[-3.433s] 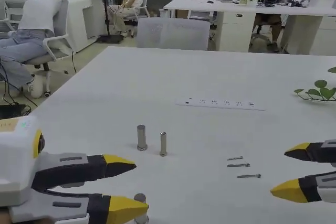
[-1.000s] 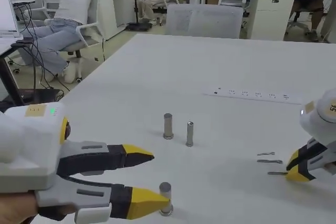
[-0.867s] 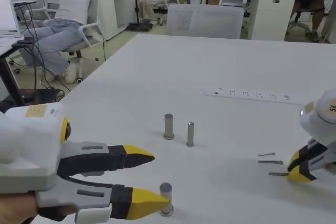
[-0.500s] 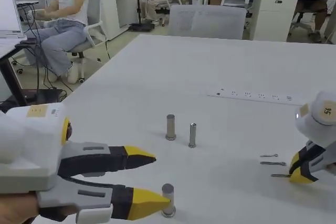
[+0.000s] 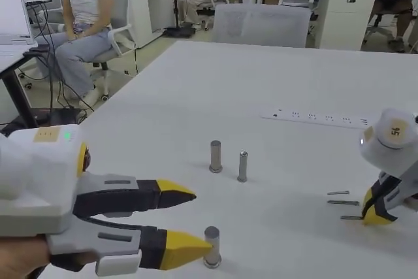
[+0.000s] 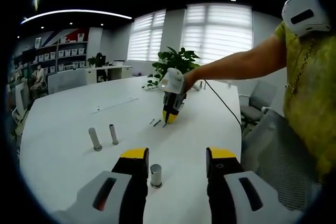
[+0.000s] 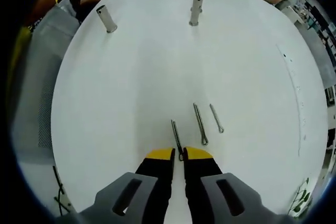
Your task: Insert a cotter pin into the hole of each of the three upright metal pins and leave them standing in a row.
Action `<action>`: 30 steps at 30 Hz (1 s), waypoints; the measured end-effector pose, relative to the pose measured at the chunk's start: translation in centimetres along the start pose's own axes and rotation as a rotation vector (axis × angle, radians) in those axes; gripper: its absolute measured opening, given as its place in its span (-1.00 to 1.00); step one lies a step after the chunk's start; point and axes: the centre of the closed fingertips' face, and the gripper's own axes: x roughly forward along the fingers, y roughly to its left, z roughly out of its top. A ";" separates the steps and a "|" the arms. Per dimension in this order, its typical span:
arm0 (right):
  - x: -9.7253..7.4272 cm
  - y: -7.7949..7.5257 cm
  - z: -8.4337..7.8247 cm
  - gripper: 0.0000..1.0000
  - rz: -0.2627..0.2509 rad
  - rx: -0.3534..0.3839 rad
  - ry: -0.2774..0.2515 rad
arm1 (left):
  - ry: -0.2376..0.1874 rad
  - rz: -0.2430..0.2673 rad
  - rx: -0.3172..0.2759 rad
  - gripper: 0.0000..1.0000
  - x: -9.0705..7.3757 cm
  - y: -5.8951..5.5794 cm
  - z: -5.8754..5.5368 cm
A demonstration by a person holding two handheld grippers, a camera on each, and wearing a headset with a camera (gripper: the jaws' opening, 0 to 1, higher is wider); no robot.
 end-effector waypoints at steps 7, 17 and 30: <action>0.1 -0.1 0.0 -0.88 -0.002 -0.026 0.038 | -0.002 0.002 0.000 -0.17 -0.1 0.0 0.0; 0.1 0.3 -0.2 -0.92 -0.013 -0.046 0.054 | -0.003 0.001 0.004 -0.19 -0.2 -0.1 0.1; -0.4 1.5 0.8 -0.94 -0.005 -0.065 0.049 | -0.002 -0.014 0.010 -0.20 0.4 -0.4 0.4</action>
